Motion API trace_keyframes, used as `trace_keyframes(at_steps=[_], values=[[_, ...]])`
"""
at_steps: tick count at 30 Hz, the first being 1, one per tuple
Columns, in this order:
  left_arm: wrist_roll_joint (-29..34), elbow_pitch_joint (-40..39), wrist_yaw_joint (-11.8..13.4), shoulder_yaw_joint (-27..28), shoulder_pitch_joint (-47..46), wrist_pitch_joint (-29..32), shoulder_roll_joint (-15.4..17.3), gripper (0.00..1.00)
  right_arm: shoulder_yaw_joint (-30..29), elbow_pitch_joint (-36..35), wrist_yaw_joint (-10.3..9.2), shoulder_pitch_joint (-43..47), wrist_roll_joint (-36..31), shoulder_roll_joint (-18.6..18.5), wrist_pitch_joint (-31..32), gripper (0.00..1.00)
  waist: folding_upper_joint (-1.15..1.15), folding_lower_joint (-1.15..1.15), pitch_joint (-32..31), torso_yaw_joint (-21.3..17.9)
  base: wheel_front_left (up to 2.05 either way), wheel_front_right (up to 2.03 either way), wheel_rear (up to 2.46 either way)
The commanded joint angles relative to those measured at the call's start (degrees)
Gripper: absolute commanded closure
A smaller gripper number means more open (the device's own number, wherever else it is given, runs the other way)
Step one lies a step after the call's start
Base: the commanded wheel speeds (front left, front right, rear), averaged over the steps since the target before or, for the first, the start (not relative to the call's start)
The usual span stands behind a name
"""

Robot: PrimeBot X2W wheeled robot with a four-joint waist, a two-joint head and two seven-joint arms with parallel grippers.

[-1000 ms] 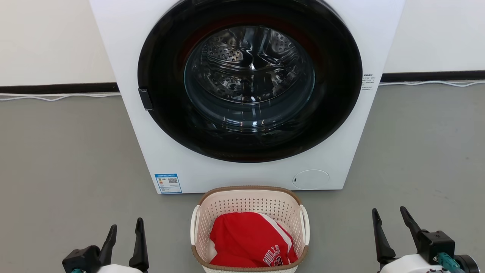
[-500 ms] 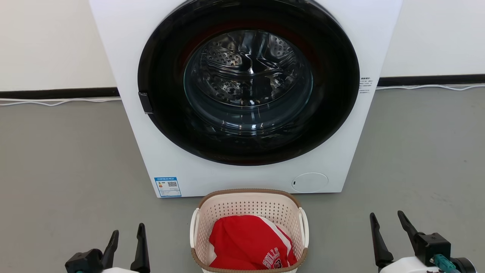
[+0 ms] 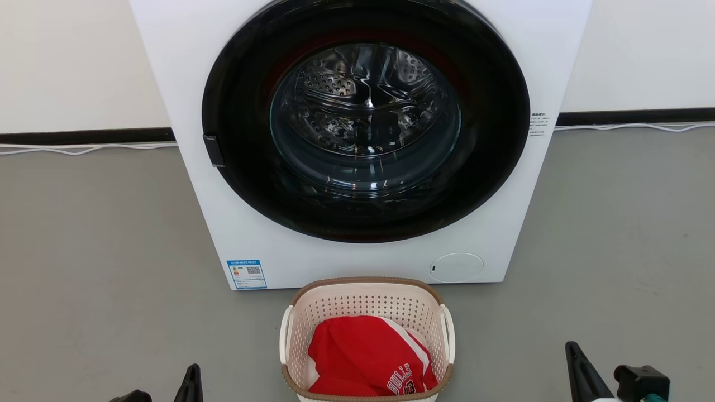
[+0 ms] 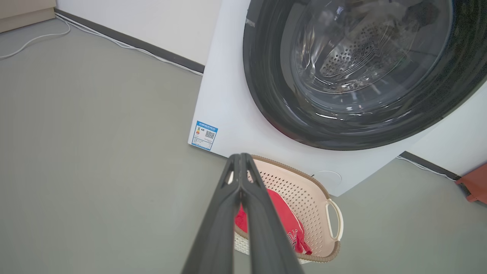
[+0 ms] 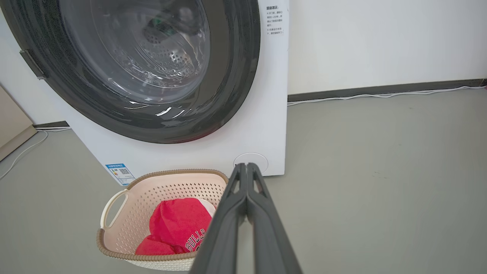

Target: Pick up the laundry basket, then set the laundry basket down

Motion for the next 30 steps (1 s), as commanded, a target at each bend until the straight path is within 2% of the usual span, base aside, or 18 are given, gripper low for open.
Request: trace_keyframes(at_steps=[1, 30], values=[[-1.63, -1.77, -0.25, 0.36, -2.21, 0.26, 0.27, 1.0, -0.27, -1.82, 0.04, -2.21, 1.99, -0.32, 0.41, 1.0, 0.0, 0.0, 0.11, 0.02, 0.0, 0.0, 0.0], [-18.73, -4.46, -1.17, 0.92, -3.91, 4.95, 0.51, 1.0, 0.48, -5.36, 0.14, -3.11, 24.1, -0.4, 4.68, 1.0, 0.0, -0.02, 1.31, 0.27, 0.0, 0.0, 0.0]])
